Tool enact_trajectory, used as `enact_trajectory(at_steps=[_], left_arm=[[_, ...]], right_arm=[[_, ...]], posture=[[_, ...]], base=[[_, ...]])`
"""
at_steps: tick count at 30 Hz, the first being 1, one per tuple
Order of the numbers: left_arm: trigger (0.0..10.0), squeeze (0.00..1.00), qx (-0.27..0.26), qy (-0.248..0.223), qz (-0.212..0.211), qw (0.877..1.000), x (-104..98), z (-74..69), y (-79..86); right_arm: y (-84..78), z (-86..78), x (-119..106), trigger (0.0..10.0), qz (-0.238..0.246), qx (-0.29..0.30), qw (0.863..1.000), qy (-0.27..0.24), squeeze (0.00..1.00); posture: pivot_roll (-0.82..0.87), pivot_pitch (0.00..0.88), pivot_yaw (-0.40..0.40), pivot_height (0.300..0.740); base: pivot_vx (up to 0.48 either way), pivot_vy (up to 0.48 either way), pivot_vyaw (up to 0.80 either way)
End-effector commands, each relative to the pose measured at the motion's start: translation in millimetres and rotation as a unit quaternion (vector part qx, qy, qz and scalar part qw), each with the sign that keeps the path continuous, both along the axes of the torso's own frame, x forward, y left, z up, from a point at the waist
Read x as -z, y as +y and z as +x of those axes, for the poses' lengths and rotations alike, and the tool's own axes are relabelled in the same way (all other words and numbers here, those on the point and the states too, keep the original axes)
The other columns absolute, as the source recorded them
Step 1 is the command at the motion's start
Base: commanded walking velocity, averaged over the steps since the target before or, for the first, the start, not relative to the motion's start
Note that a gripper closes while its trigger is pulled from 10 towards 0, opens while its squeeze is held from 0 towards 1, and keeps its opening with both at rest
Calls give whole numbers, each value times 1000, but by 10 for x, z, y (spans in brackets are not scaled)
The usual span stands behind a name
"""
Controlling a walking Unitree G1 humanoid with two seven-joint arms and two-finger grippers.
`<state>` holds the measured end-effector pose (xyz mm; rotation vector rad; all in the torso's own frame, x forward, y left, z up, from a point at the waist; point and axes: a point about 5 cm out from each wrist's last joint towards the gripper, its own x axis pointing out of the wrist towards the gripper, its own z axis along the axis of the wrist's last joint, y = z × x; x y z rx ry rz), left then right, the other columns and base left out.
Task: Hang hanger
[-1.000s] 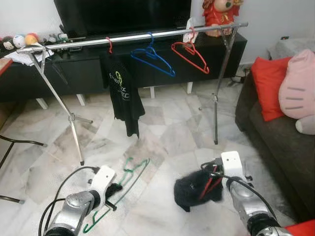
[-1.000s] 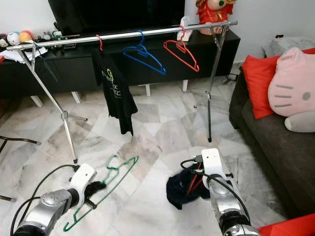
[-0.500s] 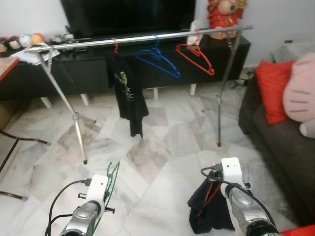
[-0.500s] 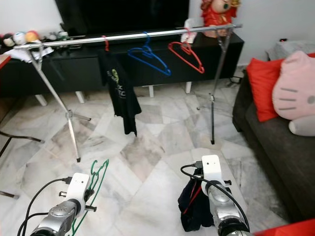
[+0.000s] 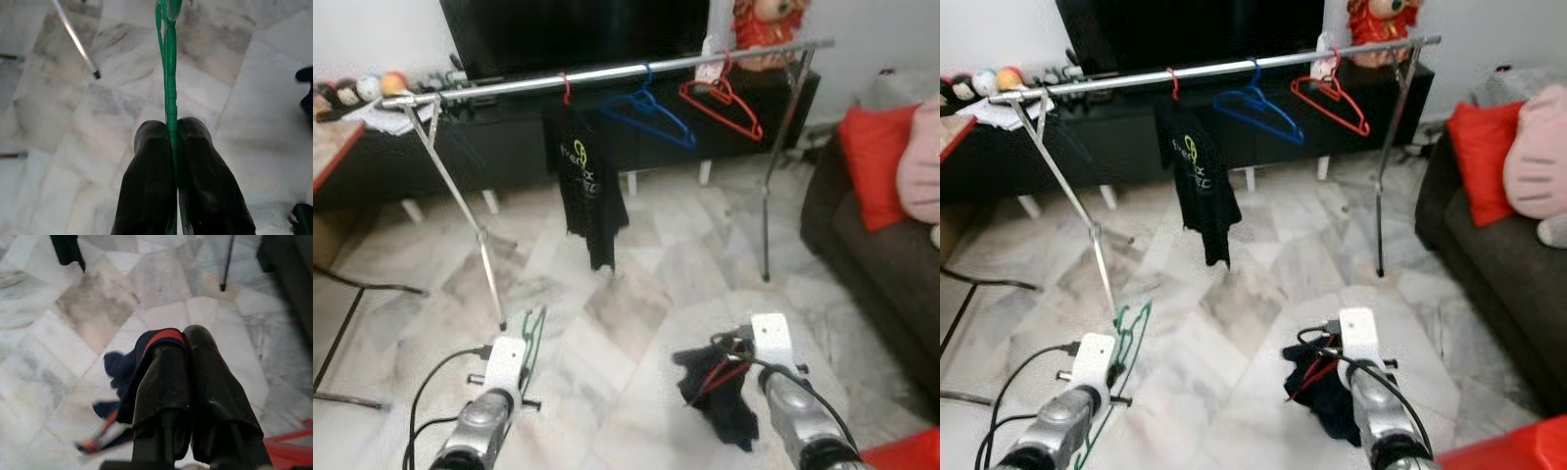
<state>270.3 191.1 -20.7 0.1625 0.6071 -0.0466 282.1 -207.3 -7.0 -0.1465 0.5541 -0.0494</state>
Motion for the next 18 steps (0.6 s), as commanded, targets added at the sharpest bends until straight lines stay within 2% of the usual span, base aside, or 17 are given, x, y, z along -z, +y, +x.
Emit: enact_trajectory(at_steps=[1, 8, 11, 16, 18], left_arm=[[10000, 0, -6, -1, 4, 1000, -7, 2, 65], [10000, 0, 4, -10, -3, 1000, -40, 45, 26], [10000, 0, 18, -15, -9, 1000, -60, 65, -2], [10000, 0, 52, -20, -25, 998, -81, 84, -63], [10000, 0, 91, -21, -36, 995, -106, 102, -119]], right_arm=[[96, 74, -50, 10000, 8, -8, 1000, -10, 0], [127, 96, -62, 10000, 11, -9, 1000, -12, 0], [140, 104, -70, 10000, 12, -11, 1000, -15, 0], [148, 127, -98, 10000, 13, -14, 1000, -23, 0], [150, 156, -130, 10000, 16, -19, 999, -29, 0]], posture=[[-105, 0, 34, 740], [-98, 0, 36, 740], [-95, 0, 36, 740], [-95, 0, 37, 740], [-97, 0, 36, 740]], base=[[0, 480, -800], [0, 435, -800], [0, 100, -800], [0, 0, 0], [0, 0, 0]])
